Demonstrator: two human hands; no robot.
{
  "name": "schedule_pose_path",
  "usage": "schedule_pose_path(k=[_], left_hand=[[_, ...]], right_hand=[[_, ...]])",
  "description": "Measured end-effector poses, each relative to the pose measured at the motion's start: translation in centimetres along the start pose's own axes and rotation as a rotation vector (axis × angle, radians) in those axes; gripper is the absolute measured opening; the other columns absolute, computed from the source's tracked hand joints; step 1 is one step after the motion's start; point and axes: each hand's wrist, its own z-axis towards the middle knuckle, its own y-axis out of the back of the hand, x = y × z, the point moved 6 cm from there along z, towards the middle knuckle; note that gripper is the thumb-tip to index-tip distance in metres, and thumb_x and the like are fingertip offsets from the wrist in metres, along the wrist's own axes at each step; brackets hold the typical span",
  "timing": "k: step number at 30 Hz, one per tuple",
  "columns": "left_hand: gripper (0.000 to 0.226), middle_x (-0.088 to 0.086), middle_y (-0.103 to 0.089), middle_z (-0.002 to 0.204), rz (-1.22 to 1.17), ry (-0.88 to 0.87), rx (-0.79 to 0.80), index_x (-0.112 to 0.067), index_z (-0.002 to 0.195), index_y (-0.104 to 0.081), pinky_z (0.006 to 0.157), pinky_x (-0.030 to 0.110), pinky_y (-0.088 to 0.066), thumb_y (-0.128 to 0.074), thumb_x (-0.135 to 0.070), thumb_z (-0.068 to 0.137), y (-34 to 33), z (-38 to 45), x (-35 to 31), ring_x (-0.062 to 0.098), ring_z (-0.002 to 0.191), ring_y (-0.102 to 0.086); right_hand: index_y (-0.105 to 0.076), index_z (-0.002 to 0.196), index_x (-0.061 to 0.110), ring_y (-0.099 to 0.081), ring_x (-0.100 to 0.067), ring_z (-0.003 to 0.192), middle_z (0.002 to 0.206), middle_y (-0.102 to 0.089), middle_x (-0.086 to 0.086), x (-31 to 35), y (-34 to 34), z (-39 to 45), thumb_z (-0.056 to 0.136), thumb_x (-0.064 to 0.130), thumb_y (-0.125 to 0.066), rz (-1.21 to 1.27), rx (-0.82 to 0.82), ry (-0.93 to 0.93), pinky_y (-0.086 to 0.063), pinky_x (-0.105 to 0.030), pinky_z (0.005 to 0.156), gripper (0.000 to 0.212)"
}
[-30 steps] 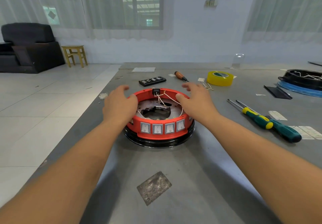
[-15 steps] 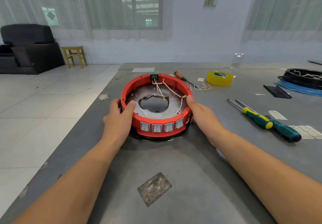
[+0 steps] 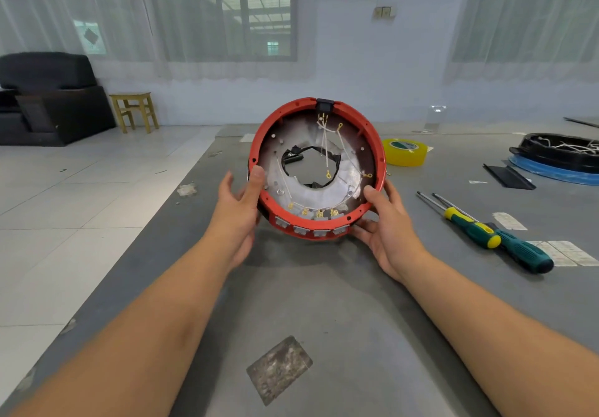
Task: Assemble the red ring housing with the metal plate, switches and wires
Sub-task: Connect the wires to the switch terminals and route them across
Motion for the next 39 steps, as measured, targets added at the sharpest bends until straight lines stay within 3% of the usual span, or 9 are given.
schedule_pose_path(k=[4,8,16,19,22,24,28,34,39], left_hand=[[0.099,0.0,-0.077,0.123,-0.125,0.205,0.138,-0.024,0.149,-0.046,0.105,0.053,-0.056,-0.094,-0.053,0.068,-2.5,-1.3,4.1,0.032,0.115,-0.074],[0.093,0.017,-0.067,0.137,-0.184,0.293,0.275,-0.041,0.147,-0.039,0.089,0.055,-0.063,-0.091,-0.014,0.075,-2.9,-1.2,5.2,0.051,0.105,-0.073],[0.069,0.032,-0.072,0.121,-0.417,0.289,0.097,-0.009,0.147,-0.044,0.082,0.056,-0.064,-0.073,0.008,0.086,-1.2,0.0,4.9,0.049,0.103,-0.075],[0.067,0.03,-0.073,0.12,-0.458,0.241,0.039,-0.008,0.147,-0.043,0.081,0.054,-0.065,-0.07,0.011,0.089,-0.2,1.0,4.6,0.046,0.102,-0.076],[0.067,0.03,-0.073,0.12,-0.453,0.16,-0.038,-0.012,0.143,-0.042,0.077,0.051,-0.066,-0.071,0.013,0.088,1.0,2.2,4.3,0.043,0.1,-0.077],[0.062,0.027,-0.074,0.116,-0.442,0.112,-0.071,-0.018,0.132,-0.042,0.075,0.049,-0.066,-0.072,0.012,0.087,1.4,2.8,4.3,0.042,0.097,-0.078],[0.061,0.021,-0.077,0.11,-0.459,0.085,-0.084,-0.024,0.125,-0.042,0.076,0.049,-0.065,-0.075,0.009,0.086,1.5,3.3,4.6,0.045,0.097,-0.077],[0.069,0.026,-0.073,0.121,-0.453,0.099,-0.075,-0.017,0.141,-0.04,0.079,0.051,-0.065,-0.076,0.006,0.087,1.5,3.5,4.8,0.045,0.097,-0.077],[0.073,0.027,-0.073,0.122,-0.48,0.118,-0.074,-0.016,0.148,-0.039,0.077,0.049,-0.066,-0.076,0.003,0.088,1.5,3.6,4.8,0.045,0.097,-0.077]], right_hand=[[-0.053,0.14,0.024,-0.074,-0.027,0.096,0.101,-0.076,0.0,0.0,0.4,0.2,0.099,0.024,-0.062,0.059,-0.044,0.021,-0.061,-0.048,0.087,0.042],[-0.06,0.125,0.022,-0.069,-0.024,0.089,0.088,-0.074,0.002,0.1,-0.2,1.1,0.089,0.026,-0.065,0.038,-0.019,0.055,-0.06,-0.041,0.083,0.036],[-0.057,0.13,0.032,-0.068,-0.022,0.094,0.096,-0.069,-0.003,-0.6,-4.9,4.8,0.086,0.037,-0.064,-0.225,0.199,0.081,-0.061,-0.039,0.084,0.045],[-0.056,0.127,0.042,-0.071,-0.015,0.1,0.104,-0.073,0.009,-0.5,-5.8,6.1,0.09,0.055,-0.057,-0.528,0.294,0.156,-0.06,-0.041,0.088,0.039],[-0.047,0.142,0.049,-0.066,-0.007,0.113,0.127,-0.066,0.019,-0.8,-4.9,6.2,0.091,0.075,-0.038,-0.895,0.351,0.279,-0.052,-0.03,0.097,0.058],[-0.055,0.143,0.033,-0.056,-0.008,0.126,0.137,-0.059,0.013,-1.6,-3.5,6.8,0.089,0.079,-0.03,-1.152,0.321,0.363,-0.042,-0.028,0.108,0.074],[-0.056,0.141,0.015,-0.046,-0.021,0.138,0.15,-0.046,-0.001,-3.3,-2.2,9.5,0.099,0.059,-0.044,-1.612,0.284,0.377,-0.038,-0.036,0.116,0.062],[-0.027,0.159,0.009,-0.007,-0.027,0.157,0.169,-0.017,-0.011,-1.8,-0.9,15.4,0.101,0.06,-0.037,-1.88,0.127,0.319,-0.006,-0.044,0.128,0.078],[-0.013,0.162,0.009,0.002,-0.026,0.158,0.171,-0.005,-0.009,-2.6,0.0,18.9,0.097,0.072,-0.022,-1.963,0.085,0.15,0.006,-0.05,0.127,0.092]])
